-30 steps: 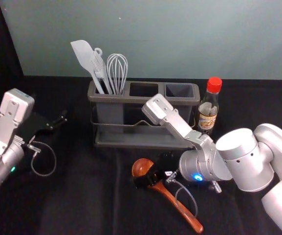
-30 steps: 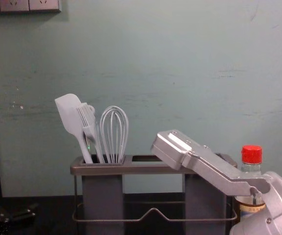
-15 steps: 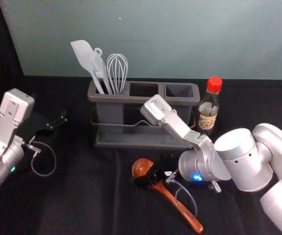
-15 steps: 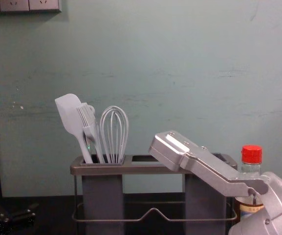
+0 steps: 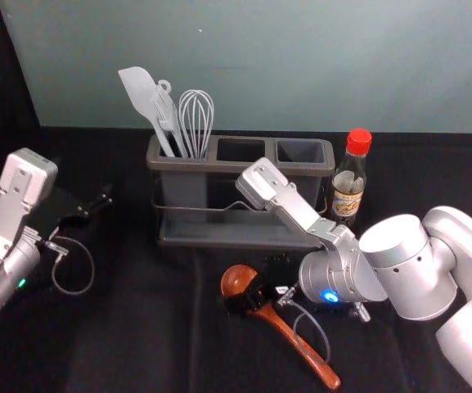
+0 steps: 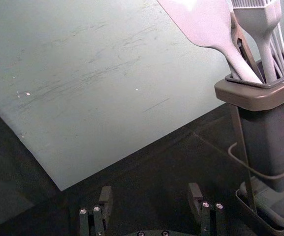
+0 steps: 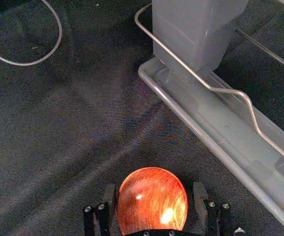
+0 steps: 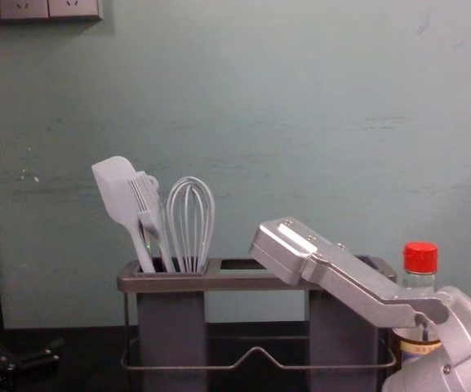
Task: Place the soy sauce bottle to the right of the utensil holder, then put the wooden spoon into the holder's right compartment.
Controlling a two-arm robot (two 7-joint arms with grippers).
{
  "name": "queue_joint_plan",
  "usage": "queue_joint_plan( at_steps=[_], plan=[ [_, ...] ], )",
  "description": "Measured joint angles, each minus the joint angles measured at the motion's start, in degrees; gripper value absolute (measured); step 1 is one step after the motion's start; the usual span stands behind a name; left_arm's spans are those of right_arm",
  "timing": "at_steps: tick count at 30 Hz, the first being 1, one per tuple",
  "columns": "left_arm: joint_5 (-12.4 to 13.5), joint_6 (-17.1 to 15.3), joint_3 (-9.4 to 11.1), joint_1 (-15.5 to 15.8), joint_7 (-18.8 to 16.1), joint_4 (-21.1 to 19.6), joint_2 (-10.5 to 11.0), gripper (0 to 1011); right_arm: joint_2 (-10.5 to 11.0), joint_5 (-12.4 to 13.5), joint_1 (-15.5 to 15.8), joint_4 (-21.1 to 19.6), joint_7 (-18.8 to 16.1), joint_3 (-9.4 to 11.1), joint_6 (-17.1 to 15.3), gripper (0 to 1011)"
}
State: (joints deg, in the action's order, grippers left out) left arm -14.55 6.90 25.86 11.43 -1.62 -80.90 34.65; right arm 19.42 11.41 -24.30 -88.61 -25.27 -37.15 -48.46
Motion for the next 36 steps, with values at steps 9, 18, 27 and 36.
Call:
queue_joint_plan(
  at_steps=[9, 18, 27, 36],
  plan=[
    [0.0, 0.0, 0.0, 0.0, 0.0, 0.0, 0.0, 1005, 0.0, 0.1, 0.0, -0.1, 0.0, 0.0, 0.0, 995],
    [0.0, 0.0, 0.0, 0.0, 0.0, 0.0, 0.0, 1005, 0.0, 0.1, 0.0, -0.1, 0.0, 0.0, 0.0, 836],
    [0.0, 0.0, 0.0, 0.0, 0.0, 0.0, 0.0, 1005, 0.0, 0.1, 0.0, -0.1, 0.0, 0.0, 0.0, 836],
    [0.0, 0.0, 0.0, 0.0, 0.0, 0.0, 0.0, 1005, 0.5, 0.8, 4.0, -5.2, 0.5, 4.5, 6.8, 836]
  ],
)
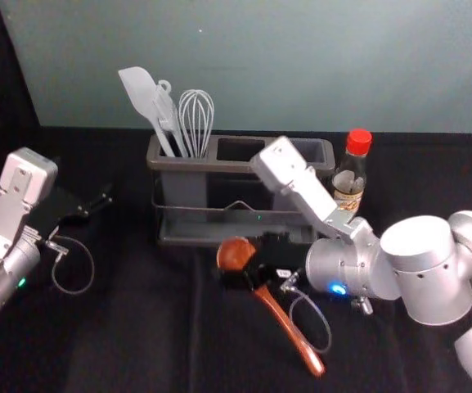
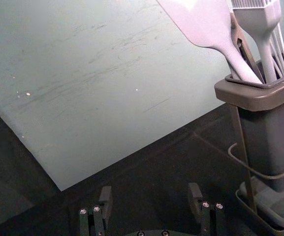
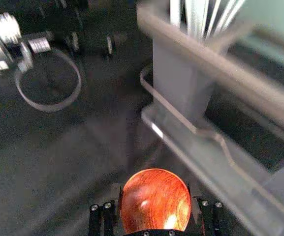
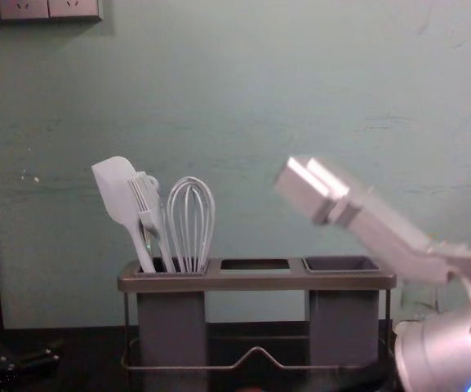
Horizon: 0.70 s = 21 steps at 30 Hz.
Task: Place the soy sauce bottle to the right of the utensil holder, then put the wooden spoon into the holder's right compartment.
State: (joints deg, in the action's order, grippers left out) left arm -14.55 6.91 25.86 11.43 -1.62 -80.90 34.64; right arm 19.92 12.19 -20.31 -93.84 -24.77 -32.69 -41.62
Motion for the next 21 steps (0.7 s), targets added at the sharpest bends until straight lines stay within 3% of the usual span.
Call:
queue_joint_plan(
  at_steps=[3, 9, 21],
  plan=[
    [0.0, 0.0, 0.0, 0.0, 0.0, 0.0, 0.0, 1005, 0.1, 0.6, 1.1, -2.0, 0.3, 1.4, 2.4, 836],
    [0.0, 0.0, 0.0, 0.0, 0.0, 0.0, 0.0, 1005, 0.5, 4.0, 4.2, -6.4, 0.1, 5.1, 10.3, 836],
    [0.0, 0.0, 0.0, 0.0, 0.0, 0.0, 0.0, 1005, 2.1, 6.5, 7.4, -11.5, 0.4, 8.7, 25.2, 836]
  ],
)
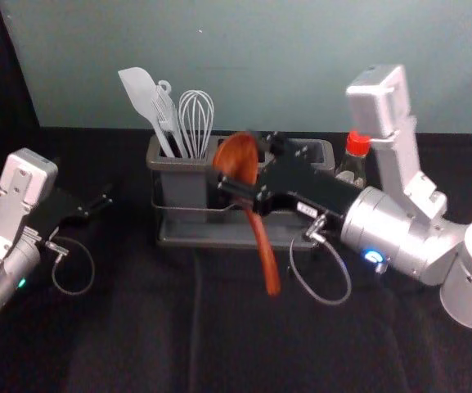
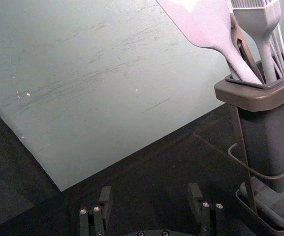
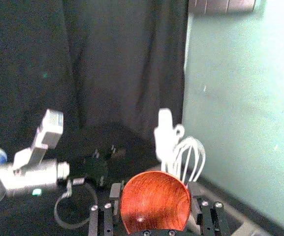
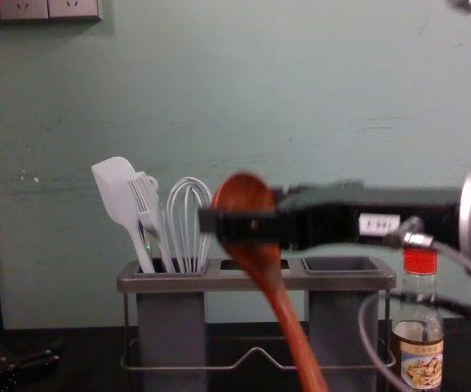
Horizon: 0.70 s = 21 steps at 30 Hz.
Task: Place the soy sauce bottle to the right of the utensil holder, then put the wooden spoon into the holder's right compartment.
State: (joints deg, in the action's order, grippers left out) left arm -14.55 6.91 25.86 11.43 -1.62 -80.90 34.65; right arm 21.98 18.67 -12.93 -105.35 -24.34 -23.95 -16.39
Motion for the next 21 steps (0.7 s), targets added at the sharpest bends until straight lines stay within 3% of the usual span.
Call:
queue_joint_plan(
  at_steps=[11, 21],
  plan=[
    [0.0, 0.0, 0.0, 0.0, 0.0, 0.0, 0.0, 1005, 1.3, 1.9, -0.1, -2.2, 1.3, 3.6, 11.4, 836],
    [0.0, 0.0, 0.0, 0.0, 0.0, 0.0, 0.0, 1005, 0.7, 3.3, -4.3, 0.3, 1.8, 4.9, 14.7, 836]
  ],
)
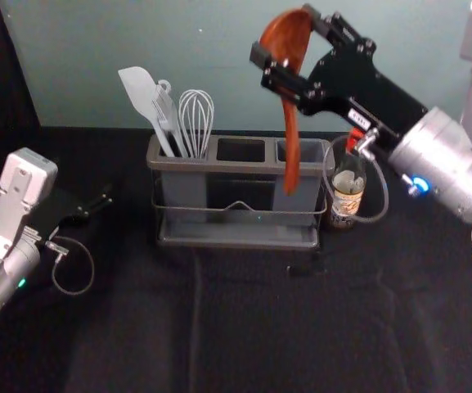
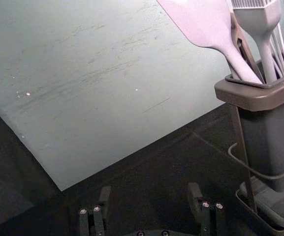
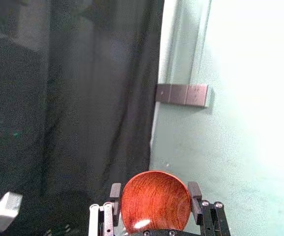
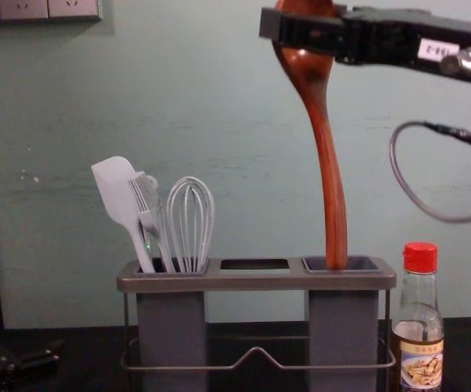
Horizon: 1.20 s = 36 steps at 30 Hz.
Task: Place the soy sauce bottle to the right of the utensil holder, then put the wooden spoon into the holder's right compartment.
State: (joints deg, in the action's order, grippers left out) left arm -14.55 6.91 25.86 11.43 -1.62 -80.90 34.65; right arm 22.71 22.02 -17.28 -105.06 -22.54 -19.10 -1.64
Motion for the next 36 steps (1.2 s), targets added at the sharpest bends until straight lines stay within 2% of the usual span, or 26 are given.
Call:
queue_joint_plan(
  at_steps=[3, 12, 19, 36],
  plan=[
    [0.0, 0.0, 0.0, 0.0, 0.0, 0.0, 0.0, 1005, -0.4, -0.5, -1.3, 1.0, 0.5, -0.1, 0.6, 836],
    [0.0, 0.0, 0.0, 0.0, 0.0, 0.0, 0.0, 1005, -2.8, -5.0, -6.3, 6.7, 3.3, -0.7, 2.2, 836],
    [0.0, 0.0, 0.0, 0.0, 0.0, 0.0, 0.0, 1005, -4.6, -6.9, -8.0, 10.8, 4.2, -0.7, 2.8, 836],
    [0.0, 0.0, 0.0, 0.0, 0.0, 0.0, 0.0, 1005, -6.9, -8.5, -9.4, 16.9, 3.6, -0.3, 3.7, 836]
  ],
)
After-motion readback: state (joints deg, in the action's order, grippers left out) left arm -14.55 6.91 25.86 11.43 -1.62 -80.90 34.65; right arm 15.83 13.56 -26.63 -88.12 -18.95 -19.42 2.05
